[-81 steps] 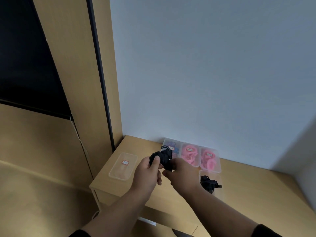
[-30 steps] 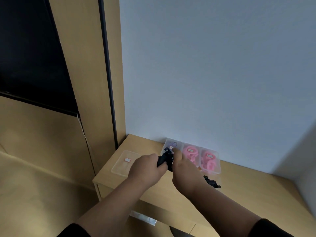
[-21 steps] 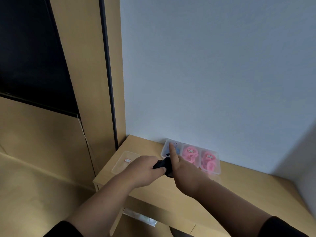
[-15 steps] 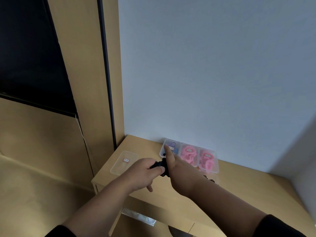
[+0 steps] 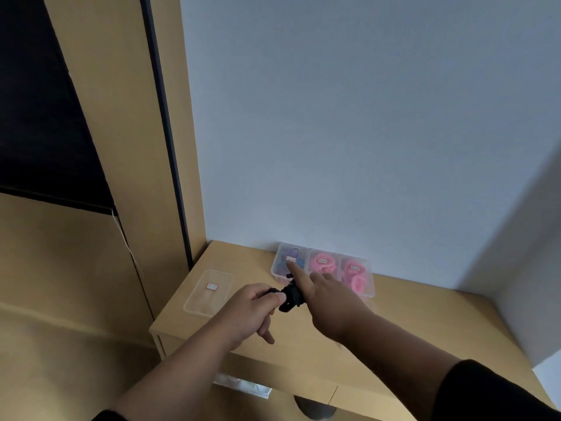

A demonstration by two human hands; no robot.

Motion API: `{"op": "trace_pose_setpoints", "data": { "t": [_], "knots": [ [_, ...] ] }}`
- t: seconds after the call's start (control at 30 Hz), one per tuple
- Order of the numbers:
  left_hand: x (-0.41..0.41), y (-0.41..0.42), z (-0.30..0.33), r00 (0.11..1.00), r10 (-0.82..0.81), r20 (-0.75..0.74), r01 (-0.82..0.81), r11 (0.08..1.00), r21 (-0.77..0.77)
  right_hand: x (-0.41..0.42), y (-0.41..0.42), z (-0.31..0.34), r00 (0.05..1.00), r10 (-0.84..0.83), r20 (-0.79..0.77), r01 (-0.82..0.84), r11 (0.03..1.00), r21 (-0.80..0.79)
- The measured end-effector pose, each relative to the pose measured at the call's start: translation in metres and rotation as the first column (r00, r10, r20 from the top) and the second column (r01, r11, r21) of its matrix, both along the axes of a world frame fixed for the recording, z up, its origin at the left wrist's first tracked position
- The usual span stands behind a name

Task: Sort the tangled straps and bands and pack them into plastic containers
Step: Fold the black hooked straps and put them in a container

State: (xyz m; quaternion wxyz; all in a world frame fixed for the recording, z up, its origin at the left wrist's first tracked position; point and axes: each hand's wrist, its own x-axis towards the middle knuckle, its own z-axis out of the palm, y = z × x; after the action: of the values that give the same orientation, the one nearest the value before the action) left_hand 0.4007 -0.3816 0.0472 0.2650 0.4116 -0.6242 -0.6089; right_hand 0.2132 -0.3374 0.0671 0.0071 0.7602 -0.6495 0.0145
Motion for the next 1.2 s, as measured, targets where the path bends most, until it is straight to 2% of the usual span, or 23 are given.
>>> {"op": "trace_pose_setpoints", "data": {
  "t": [0.2, 0.33, 0.53, 0.6, 0.63, 0.77, 0.9, 1.07, 1.2],
  "knots": [
    [-0.025, -0.002, -0.019, 0.998, 0.042, 0.054, -0.045, 0.998, 0.051, -0.032, 0.001, -0.018, 0.981, -0.004, 0.195, 0.004, 1.0, 0.001],
    [-0.048, -0.001, -0.032, 1.0, 0.03, 0.009, -0.031, 0.993, 0.114, -0.044, 0.012, -0.02, 0.937, -0.061, 0.345, 0.063, 0.998, 0.005],
    [-0.084, -0.004, -0.036, 0.998, -0.062, -0.021, 0.065, 0.987, 0.148, -0.081, 0.032, -0.008, 0.781, -0.245, 0.575, 0.179, 0.969, 0.17],
    [-0.096, -0.005, -0.036, 0.995, -0.096, -0.016, 0.097, 0.983, 0.158, -0.092, 0.037, -0.005, 0.692, -0.324, 0.645, 0.223, 0.946, 0.236],
    [-0.102, -0.005, -0.037, 0.993, -0.117, -0.015, 0.118, 0.979, 0.167, -0.097, 0.039, -0.006, 0.674, -0.344, 0.654, 0.235, 0.939, 0.252],
    [-0.127, 0.001, -0.042, 0.983, -0.181, 0.028, 0.174, 0.972, 0.157, -0.111, 0.044, -0.011, 0.74, -0.369, 0.562, 0.268, 0.929, 0.257],
    [-0.149, 0.005, -0.049, 0.978, -0.168, 0.125, 0.151, 0.979, 0.139, -0.129, 0.046, -0.024, 0.852, -0.382, 0.358, 0.281, 0.911, 0.302],
    [-0.174, 0.007, -0.047, 0.926, -0.092, 0.366, 0.152, 0.979, -0.137, -0.147, 0.042, -0.042, 0.869, -0.415, 0.27, 0.347, 0.899, 0.267],
    [-0.2, 0.008, -0.05, 0.875, 0.01, 0.484, 0.158, 0.939, -0.305, -0.163, 0.037, -0.051, 0.841, -0.415, 0.347, 0.361, 0.909, 0.209]
  ]
}}
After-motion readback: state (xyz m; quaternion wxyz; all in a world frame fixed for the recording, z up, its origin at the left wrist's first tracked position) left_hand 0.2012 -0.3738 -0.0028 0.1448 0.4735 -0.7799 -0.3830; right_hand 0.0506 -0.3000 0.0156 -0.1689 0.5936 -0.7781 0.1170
